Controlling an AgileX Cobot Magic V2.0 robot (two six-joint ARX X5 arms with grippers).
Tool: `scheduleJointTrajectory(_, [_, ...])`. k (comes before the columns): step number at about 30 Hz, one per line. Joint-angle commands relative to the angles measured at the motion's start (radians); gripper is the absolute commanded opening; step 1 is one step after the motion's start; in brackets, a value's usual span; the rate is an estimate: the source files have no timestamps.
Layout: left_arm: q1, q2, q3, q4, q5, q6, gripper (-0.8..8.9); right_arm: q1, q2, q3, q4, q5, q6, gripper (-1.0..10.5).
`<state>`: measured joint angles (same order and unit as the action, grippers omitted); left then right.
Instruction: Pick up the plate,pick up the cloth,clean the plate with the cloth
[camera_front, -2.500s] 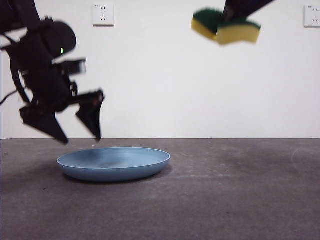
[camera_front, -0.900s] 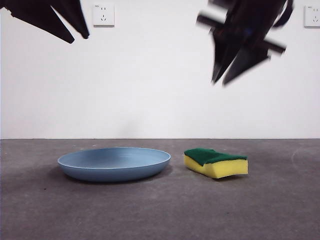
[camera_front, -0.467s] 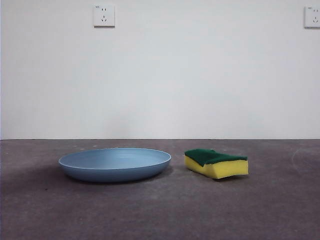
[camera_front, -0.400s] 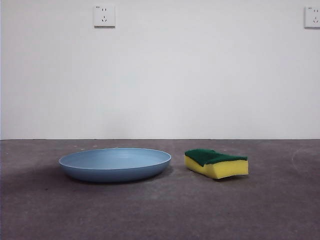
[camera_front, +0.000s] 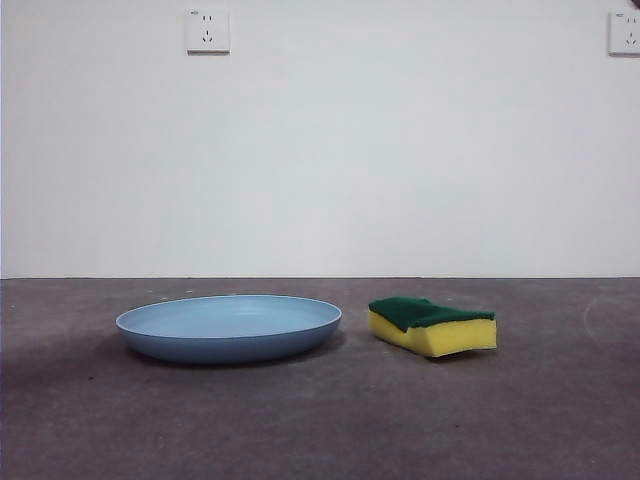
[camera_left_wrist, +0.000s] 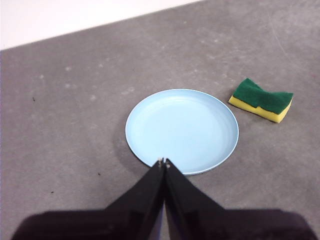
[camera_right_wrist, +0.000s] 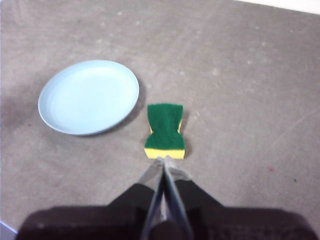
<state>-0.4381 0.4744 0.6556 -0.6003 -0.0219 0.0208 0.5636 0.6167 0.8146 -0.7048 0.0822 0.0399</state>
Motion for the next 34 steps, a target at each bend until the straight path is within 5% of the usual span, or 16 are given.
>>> scheduleJointTrajectory(1, [-0.003,0.002,-0.002,-0.003,0.004,-0.038,-0.03,0.002,0.003,-0.008,0.006,0.003,0.014,0.0])
scheduleJointTrajectory(23, [0.001,0.006,-0.003,0.011,-0.006,-0.034,-0.03,0.002,0.003,-0.008,0.006,0.003,0.014,0.0])
scheduleJointTrajectory(34, [0.216,-0.163,-0.282,0.421,0.056,0.006,-0.03,0.002,0.003,-0.008,0.006,0.003,0.014,0.0])
